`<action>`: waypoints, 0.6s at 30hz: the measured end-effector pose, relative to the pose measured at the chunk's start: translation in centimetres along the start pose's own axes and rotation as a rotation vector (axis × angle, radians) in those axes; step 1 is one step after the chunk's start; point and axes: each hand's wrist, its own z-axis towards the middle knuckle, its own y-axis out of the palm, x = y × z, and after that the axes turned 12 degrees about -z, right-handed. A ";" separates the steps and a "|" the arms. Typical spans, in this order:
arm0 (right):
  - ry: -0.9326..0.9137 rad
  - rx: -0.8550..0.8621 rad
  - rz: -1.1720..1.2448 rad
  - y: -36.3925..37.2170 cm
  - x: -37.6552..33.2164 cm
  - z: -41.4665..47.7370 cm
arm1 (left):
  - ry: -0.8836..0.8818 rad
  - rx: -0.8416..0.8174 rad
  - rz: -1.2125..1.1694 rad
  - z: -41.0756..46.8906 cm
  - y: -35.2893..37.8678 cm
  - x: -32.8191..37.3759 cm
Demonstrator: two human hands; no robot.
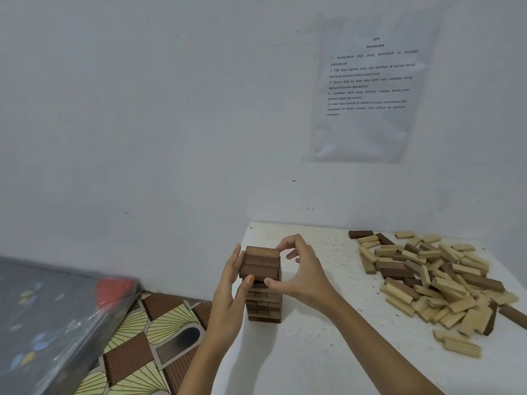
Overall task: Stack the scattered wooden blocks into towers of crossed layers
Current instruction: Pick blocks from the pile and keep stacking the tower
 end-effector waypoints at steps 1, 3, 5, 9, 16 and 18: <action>0.008 -0.005 -0.003 0.0 0.1 0.0 | -0.002 0.000 0.000 0.0 0.0 -0.1; 0.019 -0.010 -0.009 -0.1 0.2 0.0 | -0.002 0.000 -0.004 0.1 0.1 -0.3; 0.025 -0.013 -0.015 0.0 0.4 0.0 | -0.007 0.001 -0.012 0.2 0.1 -0.4; 0.042 -0.036 -0.035 0.3 0.9 0.1 | -0.013 -0.010 -0.013 0.1 0.1 -0.6; 0.044 -0.068 -0.039 0.1 1.0 -0.3 | -0.049 0.007 -0.013 -0.3 -0.1 -0.6; 0.051 -0.083 -0.039 -0.2 1.1 -0.6 | -0.061 0.008 -0.008 -0.5 -0.2 -0.3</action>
